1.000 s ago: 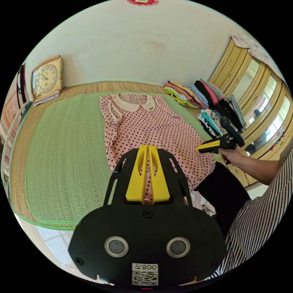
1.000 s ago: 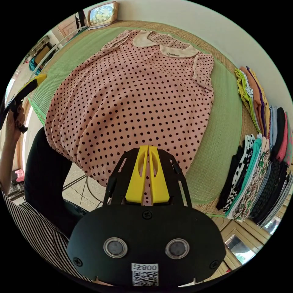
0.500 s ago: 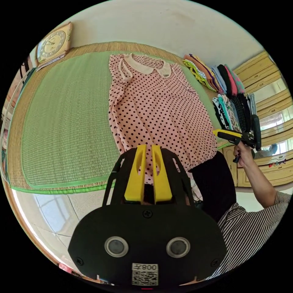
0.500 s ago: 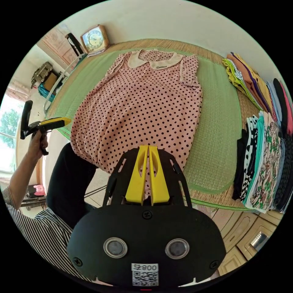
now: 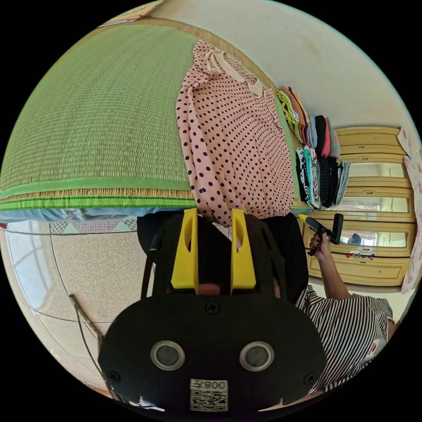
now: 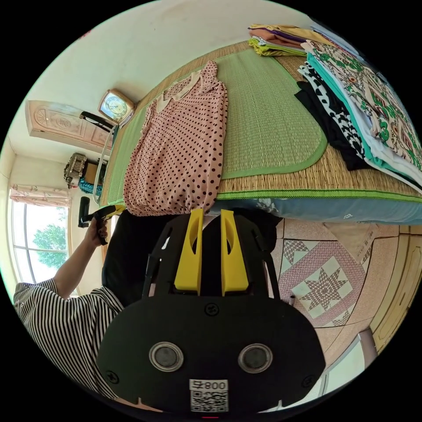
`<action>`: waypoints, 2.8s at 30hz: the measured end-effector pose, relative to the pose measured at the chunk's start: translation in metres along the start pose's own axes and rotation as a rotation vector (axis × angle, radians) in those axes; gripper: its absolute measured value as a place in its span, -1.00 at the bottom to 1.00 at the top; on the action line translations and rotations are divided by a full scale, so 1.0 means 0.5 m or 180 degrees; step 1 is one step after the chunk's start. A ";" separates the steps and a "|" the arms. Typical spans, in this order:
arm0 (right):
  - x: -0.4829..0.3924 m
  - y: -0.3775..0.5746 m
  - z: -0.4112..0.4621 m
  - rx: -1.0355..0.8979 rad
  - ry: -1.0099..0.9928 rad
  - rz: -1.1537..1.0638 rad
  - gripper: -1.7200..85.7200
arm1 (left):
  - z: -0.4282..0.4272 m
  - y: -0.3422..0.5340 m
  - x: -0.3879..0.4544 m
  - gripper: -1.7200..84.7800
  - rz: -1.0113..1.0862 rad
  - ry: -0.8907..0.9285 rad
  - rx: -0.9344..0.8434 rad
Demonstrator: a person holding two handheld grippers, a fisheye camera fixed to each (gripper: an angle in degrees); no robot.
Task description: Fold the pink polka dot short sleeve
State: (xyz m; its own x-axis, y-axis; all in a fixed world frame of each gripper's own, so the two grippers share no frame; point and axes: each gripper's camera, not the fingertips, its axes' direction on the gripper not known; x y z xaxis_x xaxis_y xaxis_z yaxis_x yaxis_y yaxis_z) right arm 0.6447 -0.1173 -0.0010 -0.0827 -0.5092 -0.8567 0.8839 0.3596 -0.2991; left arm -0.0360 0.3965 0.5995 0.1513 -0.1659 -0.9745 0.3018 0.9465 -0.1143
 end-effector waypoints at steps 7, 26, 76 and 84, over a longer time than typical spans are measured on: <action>0.067 -0.025 0.028 -0.0076 -0.0170 0.0104 -0.77 | 0.029 -0.002 -0.003 -0.77 0.0025 -0.0300 -0.0257; 0.196 -0.031 0.031 -0.0243 -0.0329 0.0243 -0.80 | 0.019 0.064 -0.053 -0.93 -0.0125 -0.0167 -0.0325; 0.260 0.336 -0.245 0.0588 -0.1319 -0.0330 -0.96 | -0.292 0.467 -0.040 -0.95 0.0113 0.1490 0.0659; 0.231 0.425 -0.328 0.0849 -0.1431 -0.0500 -0.96 | -0.356 0.520 -0.010 -0.95 0.0267 0.1758 0.0843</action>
State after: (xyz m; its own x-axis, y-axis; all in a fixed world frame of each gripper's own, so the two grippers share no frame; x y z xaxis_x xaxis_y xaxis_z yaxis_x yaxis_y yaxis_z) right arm 0.7477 0.0286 -0.2326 -0.0698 -0.8460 -0.5286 0.9677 0.0713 -0.2418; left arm -0.1260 0.6927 0.5401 -0.3039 0.1409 -0.9422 0.5441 0.8375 -0.0503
